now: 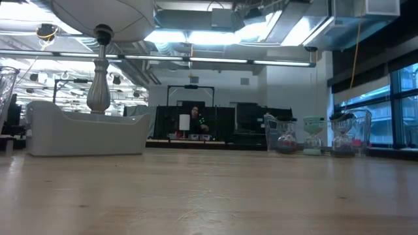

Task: Pick & Place Office items
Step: Put the blue digital timer into the bottom transparent bin

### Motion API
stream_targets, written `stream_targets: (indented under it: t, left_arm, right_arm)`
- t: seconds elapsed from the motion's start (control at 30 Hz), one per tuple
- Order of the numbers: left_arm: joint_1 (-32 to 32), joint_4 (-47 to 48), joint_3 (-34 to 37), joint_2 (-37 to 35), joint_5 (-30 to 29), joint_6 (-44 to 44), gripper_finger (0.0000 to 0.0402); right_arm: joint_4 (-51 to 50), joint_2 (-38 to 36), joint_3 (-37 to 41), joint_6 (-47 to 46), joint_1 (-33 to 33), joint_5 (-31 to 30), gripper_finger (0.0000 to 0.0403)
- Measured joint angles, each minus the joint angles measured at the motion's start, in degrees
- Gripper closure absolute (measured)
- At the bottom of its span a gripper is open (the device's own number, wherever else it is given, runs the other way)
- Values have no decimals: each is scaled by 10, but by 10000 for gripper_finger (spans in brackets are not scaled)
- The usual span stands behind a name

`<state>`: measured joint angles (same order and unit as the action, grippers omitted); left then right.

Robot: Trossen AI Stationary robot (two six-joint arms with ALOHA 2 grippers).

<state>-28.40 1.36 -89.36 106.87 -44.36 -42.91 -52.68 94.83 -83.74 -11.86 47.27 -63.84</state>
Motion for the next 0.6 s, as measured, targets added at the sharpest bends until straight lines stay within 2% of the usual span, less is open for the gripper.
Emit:
stream_targets:
  t: [0.07,0.2,0.37,0.5,0.6]
  left_arm:
    - [0,-4,0,0,2,-4,336]
    - [0,-3,0,0,5,-1,336]
    - [-2,2,0,0,25,8,336]
    - [-2,5,0,0,34,6,338]
    - [0,19,0,0,39,4,338]
  right_arm:
    - [0,0,0,0,1,-1,242]
    - [2,0,0,-10,1,11,225]
    - [6,0,0,-21,0,83,173]
    - [8,0,0,-62,0,125,130]
    - [4,-4,0,-89,0,180,104]
